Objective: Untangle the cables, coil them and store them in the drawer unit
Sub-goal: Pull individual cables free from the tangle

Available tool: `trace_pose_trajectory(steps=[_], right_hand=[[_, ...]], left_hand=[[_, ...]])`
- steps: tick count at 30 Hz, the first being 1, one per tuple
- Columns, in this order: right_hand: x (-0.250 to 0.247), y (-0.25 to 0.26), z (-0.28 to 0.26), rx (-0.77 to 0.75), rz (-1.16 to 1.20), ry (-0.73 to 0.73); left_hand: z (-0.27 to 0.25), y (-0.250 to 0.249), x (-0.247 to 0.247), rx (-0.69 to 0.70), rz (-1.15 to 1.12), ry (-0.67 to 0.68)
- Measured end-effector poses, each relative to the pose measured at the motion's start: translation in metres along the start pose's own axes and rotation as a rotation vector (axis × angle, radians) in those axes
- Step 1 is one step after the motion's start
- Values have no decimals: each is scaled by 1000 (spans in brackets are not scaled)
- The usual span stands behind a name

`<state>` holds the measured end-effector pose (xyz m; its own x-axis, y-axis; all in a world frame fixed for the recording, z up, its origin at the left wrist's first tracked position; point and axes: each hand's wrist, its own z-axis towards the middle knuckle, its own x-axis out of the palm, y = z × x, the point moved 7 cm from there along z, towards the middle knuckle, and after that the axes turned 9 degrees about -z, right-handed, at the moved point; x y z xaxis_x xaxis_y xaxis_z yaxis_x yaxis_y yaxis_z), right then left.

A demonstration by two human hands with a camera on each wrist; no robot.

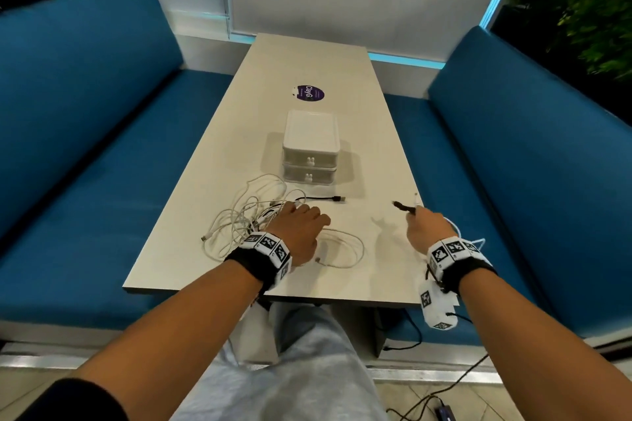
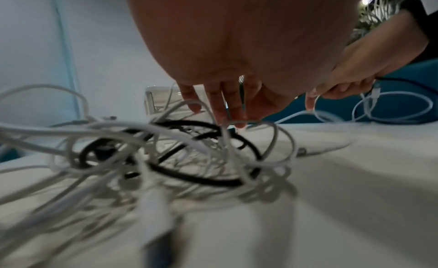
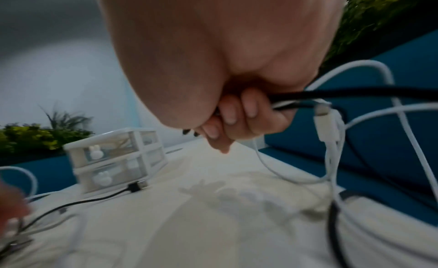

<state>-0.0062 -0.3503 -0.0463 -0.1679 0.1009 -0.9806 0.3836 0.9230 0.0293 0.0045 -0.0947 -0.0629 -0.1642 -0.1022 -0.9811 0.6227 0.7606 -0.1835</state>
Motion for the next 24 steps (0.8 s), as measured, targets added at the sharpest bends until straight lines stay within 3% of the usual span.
trace_pose_trajectory(steps=[3, 6, 14, 17, 24], right_hand=[[7, 31, -10, -78, 120, 34], [25, 55, -15, -156, 148, 131], [50, 60, -27, -192, 184, 323], [53, 65, -37, -256, 226, 354], [56, 91, -45, -354, 308, 357]], left_hand=[[4, -14, 0, 20, -136, 55], [6, -28, 0, 87, -96, 56], [-1, -38, 5, 132, -75, -14], [4, -34, 4, 80, -102, 3], [12, -22, -13, -27, -361, -136]])
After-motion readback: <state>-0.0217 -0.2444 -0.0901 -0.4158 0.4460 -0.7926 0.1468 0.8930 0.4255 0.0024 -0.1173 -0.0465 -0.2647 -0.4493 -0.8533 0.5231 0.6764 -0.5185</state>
